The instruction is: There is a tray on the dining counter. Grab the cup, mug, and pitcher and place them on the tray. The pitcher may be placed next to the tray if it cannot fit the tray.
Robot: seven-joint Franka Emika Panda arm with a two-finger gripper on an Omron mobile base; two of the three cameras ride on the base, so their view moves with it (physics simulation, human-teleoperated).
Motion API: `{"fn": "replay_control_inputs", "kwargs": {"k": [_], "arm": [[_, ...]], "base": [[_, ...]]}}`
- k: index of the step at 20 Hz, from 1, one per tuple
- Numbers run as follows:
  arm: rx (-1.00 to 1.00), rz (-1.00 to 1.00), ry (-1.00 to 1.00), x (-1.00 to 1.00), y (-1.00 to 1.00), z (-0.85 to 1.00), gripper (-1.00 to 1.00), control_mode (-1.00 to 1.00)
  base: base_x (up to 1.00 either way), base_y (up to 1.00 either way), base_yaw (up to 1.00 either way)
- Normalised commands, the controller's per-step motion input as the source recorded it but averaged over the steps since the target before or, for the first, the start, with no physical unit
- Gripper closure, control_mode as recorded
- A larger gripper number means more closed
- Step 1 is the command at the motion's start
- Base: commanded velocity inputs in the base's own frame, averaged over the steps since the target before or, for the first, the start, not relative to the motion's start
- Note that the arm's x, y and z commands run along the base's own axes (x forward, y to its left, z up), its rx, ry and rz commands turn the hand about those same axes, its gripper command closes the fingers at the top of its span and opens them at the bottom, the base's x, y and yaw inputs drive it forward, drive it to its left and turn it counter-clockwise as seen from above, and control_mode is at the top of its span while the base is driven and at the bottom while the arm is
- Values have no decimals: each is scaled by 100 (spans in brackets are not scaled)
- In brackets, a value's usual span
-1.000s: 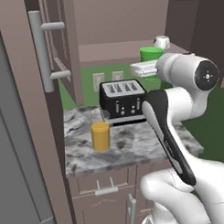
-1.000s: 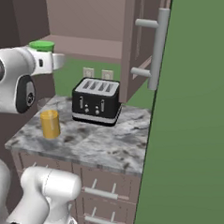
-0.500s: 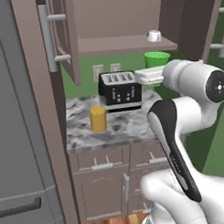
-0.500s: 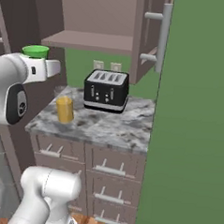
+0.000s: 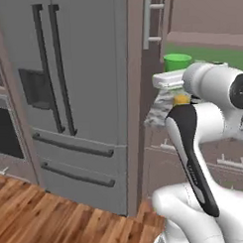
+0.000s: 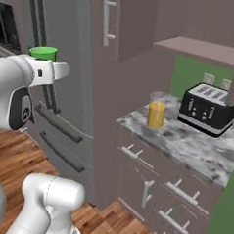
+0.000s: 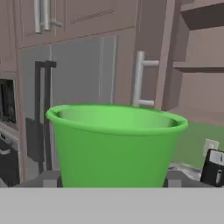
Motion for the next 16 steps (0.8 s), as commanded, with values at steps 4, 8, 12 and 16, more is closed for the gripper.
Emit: {"fn": "replay_control_inputs", "kwargs": {"k": [4, 8, 12, 16], "arm": [[0, 0, 0, 0, 0, 0, 100, 100], [0, 0, 0, 0, 0, 0, 100, 100], [0, 0, 0, 0, 0, 0, 100, 100], [0, 0, 0, 0, 0, 0, 100, 100]], "base": [[-21, 9, 100], [-14, 0, 100], [-13, 0, 100], [-12, 0, 100]]}}
